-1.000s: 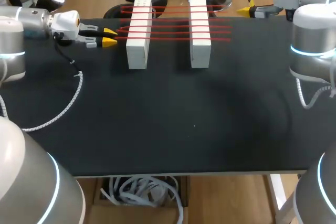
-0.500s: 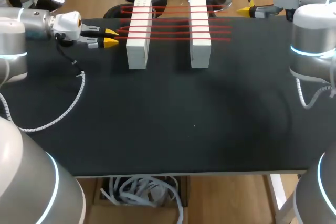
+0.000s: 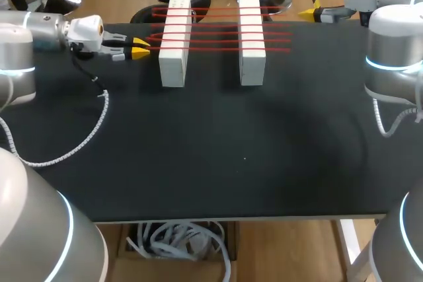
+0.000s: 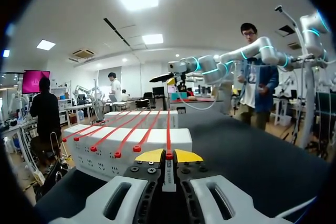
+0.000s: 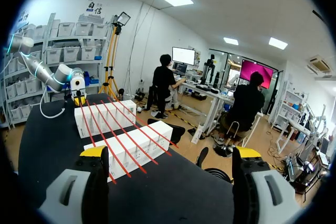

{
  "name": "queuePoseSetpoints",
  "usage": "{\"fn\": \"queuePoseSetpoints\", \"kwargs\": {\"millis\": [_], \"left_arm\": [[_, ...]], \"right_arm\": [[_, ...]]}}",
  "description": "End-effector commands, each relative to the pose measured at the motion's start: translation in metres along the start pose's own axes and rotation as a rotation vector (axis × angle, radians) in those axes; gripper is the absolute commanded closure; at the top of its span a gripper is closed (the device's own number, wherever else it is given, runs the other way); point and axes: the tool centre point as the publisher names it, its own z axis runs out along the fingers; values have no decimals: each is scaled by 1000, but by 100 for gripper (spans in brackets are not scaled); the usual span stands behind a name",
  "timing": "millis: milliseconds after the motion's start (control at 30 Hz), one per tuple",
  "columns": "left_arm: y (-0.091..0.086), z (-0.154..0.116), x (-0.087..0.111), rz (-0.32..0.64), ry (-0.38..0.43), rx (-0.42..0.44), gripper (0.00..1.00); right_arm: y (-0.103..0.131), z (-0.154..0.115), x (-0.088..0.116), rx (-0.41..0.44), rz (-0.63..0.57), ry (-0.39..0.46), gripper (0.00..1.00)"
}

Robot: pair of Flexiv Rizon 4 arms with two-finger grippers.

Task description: Grab the tape and strap the tape.

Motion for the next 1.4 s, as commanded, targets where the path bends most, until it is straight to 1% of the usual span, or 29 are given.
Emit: {"fn": "queuePoseSetpoints", "kwargs": {"millis": [33, 233, 367, 500, 600, 800, 833, 867, 1033, 1067, 1133, 1267, 1400], "left_arm": [[3, 0, -2, 0, 8, 7, 100], [3, -1, -2, 0, 9, 10, 100], [0, -1, 0, -11, 5, 46, 100], [-7, 0, 6, -20, -2, 104, 100], [-15, 1, 11, -21, -9, 153, 100], [-36, 1, 21, -18, -2, 219, 100], [-40, 1, 23, -16, -2, 219, 100], [-44, 0, 25, -11, 0, 239, 100], [-63, -3, 33, -19, -14, 292, 100], [-66, -3, 35, -14, -13, 322, 100], [-73, -1, 40, -18, -10, 357, 100], [-84, 0, 45, 1, -11, 422, 100], [-92, 3, 49, 11, -3, 451, 100]], "right_arm": [[0, 0, 0, 0, 0, 0, 0], [0, 0, 0, 0, 0, 0, 0], [0, 0, 0, 0, 0, 0, 0], [0, 0, 0, 0, 0, 0, 0], [0, 0, 0, 0, 0, 0, 0], [0, 0, 0, 0, 0, 0, 0], [0, 0, 0, 0, 0, 0, 0], [0, 0, 0, 0, 0, 0, 0], [0, 0, 0, 0, 0, 0, 0], [0, 0, 0, 0, 0, 0, 0], [0, 0, 0, 0, 0, 0, 0], [0, 0, 0, 0, 0, 0, 0], [0, 0, 0, 0, 0, 0, 0]]}}
